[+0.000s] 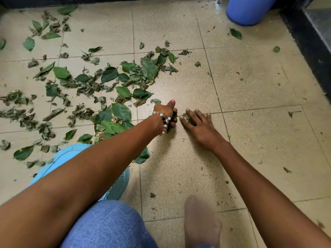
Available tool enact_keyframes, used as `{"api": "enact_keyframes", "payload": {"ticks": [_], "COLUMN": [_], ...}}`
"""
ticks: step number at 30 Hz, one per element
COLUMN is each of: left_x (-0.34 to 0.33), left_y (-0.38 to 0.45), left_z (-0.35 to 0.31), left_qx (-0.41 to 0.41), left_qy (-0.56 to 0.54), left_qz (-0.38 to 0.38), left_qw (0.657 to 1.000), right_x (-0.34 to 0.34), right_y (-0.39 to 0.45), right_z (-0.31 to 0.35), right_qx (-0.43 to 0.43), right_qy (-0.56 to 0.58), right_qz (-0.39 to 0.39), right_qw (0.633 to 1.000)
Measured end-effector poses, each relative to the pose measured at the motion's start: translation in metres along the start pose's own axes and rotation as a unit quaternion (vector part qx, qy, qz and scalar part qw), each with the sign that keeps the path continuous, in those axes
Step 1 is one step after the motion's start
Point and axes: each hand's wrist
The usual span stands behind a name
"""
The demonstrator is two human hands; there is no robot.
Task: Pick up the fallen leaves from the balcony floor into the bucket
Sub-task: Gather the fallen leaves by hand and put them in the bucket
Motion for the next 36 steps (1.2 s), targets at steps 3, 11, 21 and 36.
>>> {"api": "enact_keyframes", "payload": {"ticks": [3,11,21,36], "left_x": [0.005,-0.001,-0.025,-0.068], "left_y": [0.001,-0.009,-0.036,-0.068], "left_z": [-0.002,0.000,0.018,0.007], "left_qx": [0.001,0.017,0.023,0.059], "left_qy": [0.013,0.014,0.014,-0.097], "left_qz": [-0.003,0.025,0.038,0.078], "left_qw": [1.000,0.999,0.999,0.990], "right_x": [-0.003,-0.006,0.011,0.041], "right_y": [-0.017,-0.044,-0.055,-0.075], "right_z": [-0.016,-0.018,-0.001,0.029], "right_qx": [0.001,-0.112,-0.262,-0.076], "right_qy": [-0.010,0.007,0.663,0.406], "right_qz": [-0.008,-0.052,-0.136,-0.204], "right_qw": [1.000,0.992,0.688,0.888]}}
Point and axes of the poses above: each hand's wrist, its own y-axis towards the middle knuckle, its own x-axis out of the back of the hand, z = x × y, and after that the axes turned 11 degrees about -x, right-handed
